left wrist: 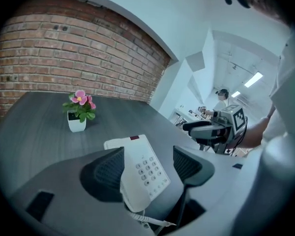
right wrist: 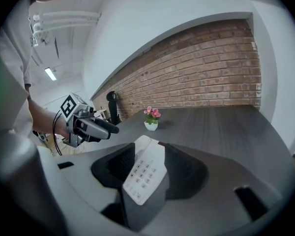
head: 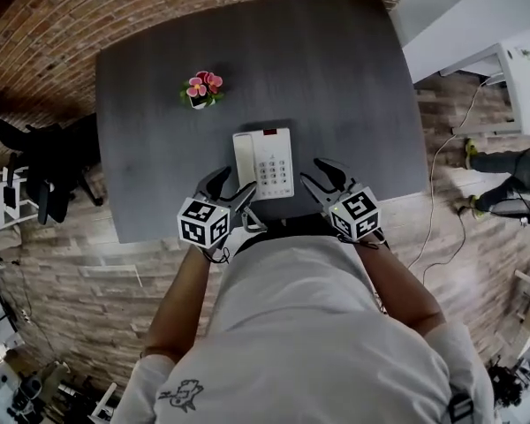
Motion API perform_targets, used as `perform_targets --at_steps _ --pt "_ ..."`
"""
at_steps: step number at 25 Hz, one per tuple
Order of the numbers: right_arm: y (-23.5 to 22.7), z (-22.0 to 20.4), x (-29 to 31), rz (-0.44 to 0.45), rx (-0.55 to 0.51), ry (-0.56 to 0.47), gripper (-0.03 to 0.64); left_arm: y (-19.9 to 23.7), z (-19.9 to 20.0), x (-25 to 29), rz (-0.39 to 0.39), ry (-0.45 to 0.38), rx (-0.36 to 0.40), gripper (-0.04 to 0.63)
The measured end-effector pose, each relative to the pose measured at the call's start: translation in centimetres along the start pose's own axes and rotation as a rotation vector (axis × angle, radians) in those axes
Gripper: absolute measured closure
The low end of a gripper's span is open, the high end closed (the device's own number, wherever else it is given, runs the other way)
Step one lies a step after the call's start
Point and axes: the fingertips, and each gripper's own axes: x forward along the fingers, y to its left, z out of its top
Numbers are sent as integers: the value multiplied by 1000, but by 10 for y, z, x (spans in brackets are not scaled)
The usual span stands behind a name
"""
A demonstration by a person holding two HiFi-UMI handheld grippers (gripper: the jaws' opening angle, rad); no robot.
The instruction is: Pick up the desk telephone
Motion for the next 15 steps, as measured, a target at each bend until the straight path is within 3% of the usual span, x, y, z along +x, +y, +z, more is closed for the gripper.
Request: perform_targets --at_steps 9,15 --pt "-16 -47 40 66 81 125 439 36 -38 32 -37 104 -98 235" --pt "-24 -91 66 129 142 229 446 49 -58 52 -128 136 -149 213"
